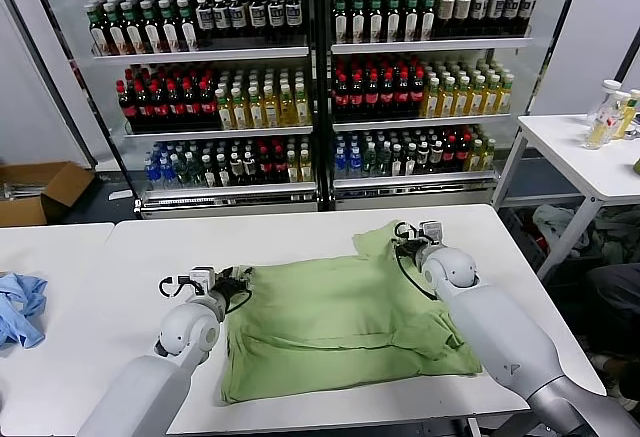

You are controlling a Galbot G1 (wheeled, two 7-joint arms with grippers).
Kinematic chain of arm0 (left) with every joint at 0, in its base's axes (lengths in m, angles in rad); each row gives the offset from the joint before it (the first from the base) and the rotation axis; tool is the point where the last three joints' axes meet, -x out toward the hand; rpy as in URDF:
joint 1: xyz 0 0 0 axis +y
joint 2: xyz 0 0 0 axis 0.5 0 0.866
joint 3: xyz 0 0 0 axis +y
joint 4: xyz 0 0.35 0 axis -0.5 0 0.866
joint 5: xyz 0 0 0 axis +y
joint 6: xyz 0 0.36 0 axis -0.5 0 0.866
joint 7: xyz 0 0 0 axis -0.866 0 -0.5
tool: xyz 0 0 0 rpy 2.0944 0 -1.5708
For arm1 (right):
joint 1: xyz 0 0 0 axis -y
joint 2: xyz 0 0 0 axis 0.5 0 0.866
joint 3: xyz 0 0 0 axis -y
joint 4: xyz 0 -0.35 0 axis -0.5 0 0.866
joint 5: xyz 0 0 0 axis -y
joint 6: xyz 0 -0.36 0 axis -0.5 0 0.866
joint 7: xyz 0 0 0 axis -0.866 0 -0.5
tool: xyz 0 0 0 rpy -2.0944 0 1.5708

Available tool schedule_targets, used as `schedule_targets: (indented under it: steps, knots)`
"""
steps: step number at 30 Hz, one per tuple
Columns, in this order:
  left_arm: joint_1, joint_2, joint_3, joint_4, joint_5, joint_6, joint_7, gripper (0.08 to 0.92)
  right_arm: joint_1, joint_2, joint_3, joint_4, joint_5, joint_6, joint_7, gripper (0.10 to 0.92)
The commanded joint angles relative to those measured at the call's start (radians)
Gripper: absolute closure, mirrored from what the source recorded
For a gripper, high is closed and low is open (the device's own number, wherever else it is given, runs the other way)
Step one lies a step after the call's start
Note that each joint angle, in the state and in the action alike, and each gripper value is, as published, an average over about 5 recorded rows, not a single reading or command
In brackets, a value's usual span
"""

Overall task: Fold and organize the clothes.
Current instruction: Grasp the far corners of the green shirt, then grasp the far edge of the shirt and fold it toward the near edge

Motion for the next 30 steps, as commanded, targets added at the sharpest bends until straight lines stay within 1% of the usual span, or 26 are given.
schedule_targets:
  steps: [1,6,8,12,15,30]
  knots:
    - [0.011,-0.004,-0.015,-0.012,-0.063,0.001,0.021,0.611,-0.01,-0.004,-0.001,0.037,0.013,0.002,-0.008,0.744]
    - [0.031,-0.001,-0.041,-0.065,-0.093,-0.026,0.029,0.758,-0.036,-0.03,0.021,0.117,0.007,0.033,-0.007,0.885]
    - [0.043,0.004,-0.055,-0.09,-0.107,-0.035,0.031,0.81,-0.047,-0.045,0.035,0.153,0.006,0.047,-0.005,0.914]
    - [0.074,0.019,-0.084,-0.14,-0.133,-0.047,0.033,0.887,-0.072,-0.078,0.069,0.22,0.012,0.059,-0.004,0.919]
    - [0.101,0.031,-0.102,-0.183,-0.152,-0.057,0.035,0.912,-0.099,-0.108,0.099,0.281,0.022,0.061,-0.001,0.919]
    - [0.265,0.099,-0.171,-0.39,-0.177,-0.042,0.044,0.912,-0.439,-0.255,0.339,0.688,0.043,0.023,0.027,0.919]
